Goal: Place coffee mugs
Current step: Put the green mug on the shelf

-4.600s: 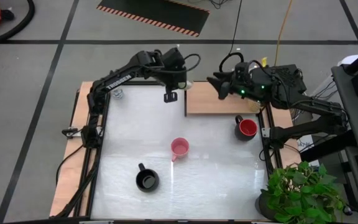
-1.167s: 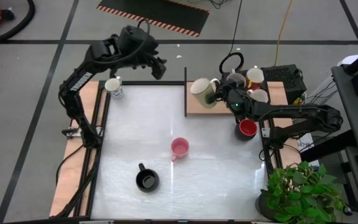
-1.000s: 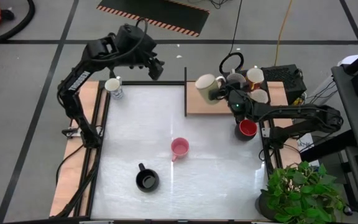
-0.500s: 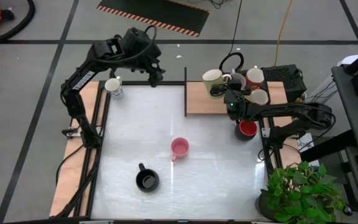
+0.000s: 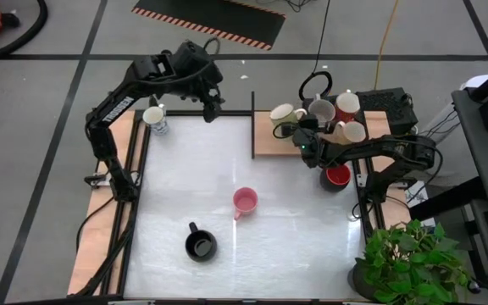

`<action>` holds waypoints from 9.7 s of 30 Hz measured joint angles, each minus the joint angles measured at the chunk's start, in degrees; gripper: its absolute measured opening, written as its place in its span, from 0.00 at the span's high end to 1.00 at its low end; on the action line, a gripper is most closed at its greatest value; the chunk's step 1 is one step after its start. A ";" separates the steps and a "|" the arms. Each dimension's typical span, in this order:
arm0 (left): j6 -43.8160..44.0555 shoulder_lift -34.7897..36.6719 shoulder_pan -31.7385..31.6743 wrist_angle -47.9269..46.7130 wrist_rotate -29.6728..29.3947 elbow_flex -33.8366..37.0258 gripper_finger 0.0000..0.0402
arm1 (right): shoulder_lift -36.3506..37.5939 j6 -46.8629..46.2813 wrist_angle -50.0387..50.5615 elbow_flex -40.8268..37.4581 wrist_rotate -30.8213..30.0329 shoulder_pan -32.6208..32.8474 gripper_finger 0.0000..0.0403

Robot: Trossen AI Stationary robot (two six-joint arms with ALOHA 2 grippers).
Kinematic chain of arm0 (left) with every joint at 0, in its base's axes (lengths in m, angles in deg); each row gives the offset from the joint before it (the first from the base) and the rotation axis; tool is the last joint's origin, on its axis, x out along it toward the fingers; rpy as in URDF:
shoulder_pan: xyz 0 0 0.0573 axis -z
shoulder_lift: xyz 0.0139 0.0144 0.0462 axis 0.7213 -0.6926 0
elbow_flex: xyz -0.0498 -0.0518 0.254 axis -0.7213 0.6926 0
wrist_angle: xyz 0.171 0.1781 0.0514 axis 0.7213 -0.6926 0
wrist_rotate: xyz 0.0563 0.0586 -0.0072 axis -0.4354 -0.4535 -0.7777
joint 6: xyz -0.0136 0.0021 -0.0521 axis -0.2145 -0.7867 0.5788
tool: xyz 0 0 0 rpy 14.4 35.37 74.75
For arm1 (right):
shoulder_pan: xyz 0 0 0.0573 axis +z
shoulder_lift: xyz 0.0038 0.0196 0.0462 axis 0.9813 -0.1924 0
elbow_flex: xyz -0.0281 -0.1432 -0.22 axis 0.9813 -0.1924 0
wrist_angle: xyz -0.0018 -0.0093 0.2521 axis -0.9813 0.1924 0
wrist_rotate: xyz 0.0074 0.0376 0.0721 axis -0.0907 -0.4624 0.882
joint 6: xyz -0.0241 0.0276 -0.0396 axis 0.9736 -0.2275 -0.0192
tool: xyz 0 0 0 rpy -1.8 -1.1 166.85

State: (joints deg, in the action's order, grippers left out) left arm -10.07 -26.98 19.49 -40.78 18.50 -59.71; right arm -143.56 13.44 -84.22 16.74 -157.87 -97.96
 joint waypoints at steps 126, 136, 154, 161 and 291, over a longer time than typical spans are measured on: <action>4.53 -2.39 -1.71 8.44 -0.04 5.39 0.39 | 15.55 -72.36 6.61 -4.79 43.20 -4.89 0.30; 4.18 -2.39 -1.71 8.00 -0.04 5.39 0.39 | 13.75 -49.57 31.54 23.26 51.47 -9.23 0.33; 7.93 -2.41 -1.05 7.97 0.09 5.41 0.39 | -11.30 -31.83 70.77 60.83 86.67 -32.40 0.33; 10.46 -2.41 0.57 7.40 0.11 5.43 0.39 | -18.62 -23.28 78.95 68.46 89.95 -36.65 0.33; 28.30 -2.48 9.94 7.29 -7.05 5.43 0.39 | -9.60 1.84 89.26 54.12 62.82 -14.24 0.94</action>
State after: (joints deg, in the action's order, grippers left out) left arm 18.23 -29.45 29.43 -33.49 11.45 -54.28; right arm -153.16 15.28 5.05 70.86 -95.06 -112.21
